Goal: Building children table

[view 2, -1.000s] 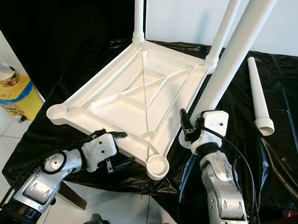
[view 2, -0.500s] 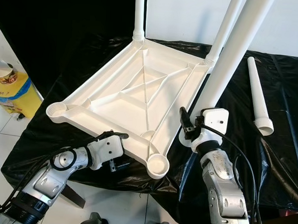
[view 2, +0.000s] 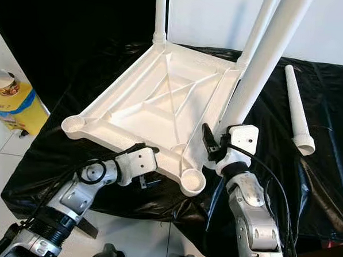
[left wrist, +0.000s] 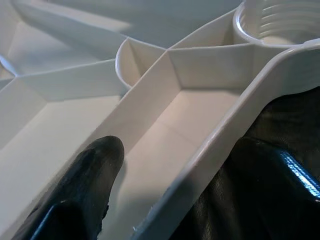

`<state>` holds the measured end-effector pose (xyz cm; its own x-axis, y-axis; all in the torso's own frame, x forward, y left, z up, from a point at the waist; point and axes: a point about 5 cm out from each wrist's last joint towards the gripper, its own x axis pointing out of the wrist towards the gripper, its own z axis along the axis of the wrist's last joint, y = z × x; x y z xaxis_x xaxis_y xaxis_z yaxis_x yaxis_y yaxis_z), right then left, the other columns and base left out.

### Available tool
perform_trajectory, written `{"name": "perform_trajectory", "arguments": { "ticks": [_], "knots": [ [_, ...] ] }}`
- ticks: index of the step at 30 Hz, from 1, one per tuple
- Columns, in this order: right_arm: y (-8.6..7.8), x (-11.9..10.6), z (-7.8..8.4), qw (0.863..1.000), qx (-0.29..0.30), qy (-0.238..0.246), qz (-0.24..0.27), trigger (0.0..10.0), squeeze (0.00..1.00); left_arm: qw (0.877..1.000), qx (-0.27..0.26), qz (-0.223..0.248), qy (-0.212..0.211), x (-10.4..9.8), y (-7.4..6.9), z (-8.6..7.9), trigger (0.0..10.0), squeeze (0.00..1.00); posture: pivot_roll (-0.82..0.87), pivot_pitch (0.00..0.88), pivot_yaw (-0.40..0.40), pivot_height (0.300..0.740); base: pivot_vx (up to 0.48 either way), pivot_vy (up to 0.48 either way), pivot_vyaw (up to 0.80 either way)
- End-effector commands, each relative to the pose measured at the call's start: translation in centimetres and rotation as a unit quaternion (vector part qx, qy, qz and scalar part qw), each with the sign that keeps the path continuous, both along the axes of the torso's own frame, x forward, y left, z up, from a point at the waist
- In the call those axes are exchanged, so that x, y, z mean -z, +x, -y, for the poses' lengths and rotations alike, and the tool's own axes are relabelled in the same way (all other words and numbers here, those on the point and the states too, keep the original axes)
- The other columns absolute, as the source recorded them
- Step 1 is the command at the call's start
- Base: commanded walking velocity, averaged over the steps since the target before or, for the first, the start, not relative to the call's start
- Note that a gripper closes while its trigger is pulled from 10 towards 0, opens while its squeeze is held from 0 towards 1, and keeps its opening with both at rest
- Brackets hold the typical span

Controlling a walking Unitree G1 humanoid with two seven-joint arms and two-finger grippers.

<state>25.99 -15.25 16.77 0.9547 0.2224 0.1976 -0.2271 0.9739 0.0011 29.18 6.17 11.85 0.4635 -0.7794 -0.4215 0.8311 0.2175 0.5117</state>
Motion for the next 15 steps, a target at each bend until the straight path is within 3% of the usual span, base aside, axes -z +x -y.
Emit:
{"name": "perform_trajectory", "arguments": {
  "ticks": [1,6,10,13,15],
  "knots": [
    [-0.2,-0.4,0.0,1.000,-0.004,0.001,0.012,10.0,0.00,0.983,-0.129,0.118,-0.055,-1.4,1.5,-0.2,10.0,0.00,-0.02,0.101,-0.058,0.740,0.000,0.000,0.00],
    [-0.3,-0.4,-0.3,1.000,-0.015,0.005,0.013,10.0,0.00,0.981,-0.132,0.130,-0.053,-1.6,2.0,0.0,10.0,0.00,-0.02,0.102,-0.060,0.740,0.000,0.000,0.00],
    [-0.6,-0.3,-0.9,0.999,-0.034,0.006,0.015,10.0,0.00,0.980,-0.143,0.125,-0.060,-1.7,1.9,-1.3,10.0,0.00,-0.01,0.095,-0.053,0.740,0.000,0.000,0.00],
    [-1.0,-0.1,-1.2,0.999,-0.046,0.003,0.013,10.0,0.00,0.979,-0.149,0.108,-0.084,-1.8,1.4,-2.3,10.0,0.00,-0.02,0.089,-0.047,0.740,0.000,0.000,0.00],
    [-2.2,0.6,-1.5,0.997,-0.076,-0.003,0.006,10.0,0.00,0.976,-0.145,0.069,-0.148,-2.3,0.5,-3.3,10.0,0.00,-0.02,0.084,-0.036,0.740,0.000,0.000,0.00]
  ]
}}
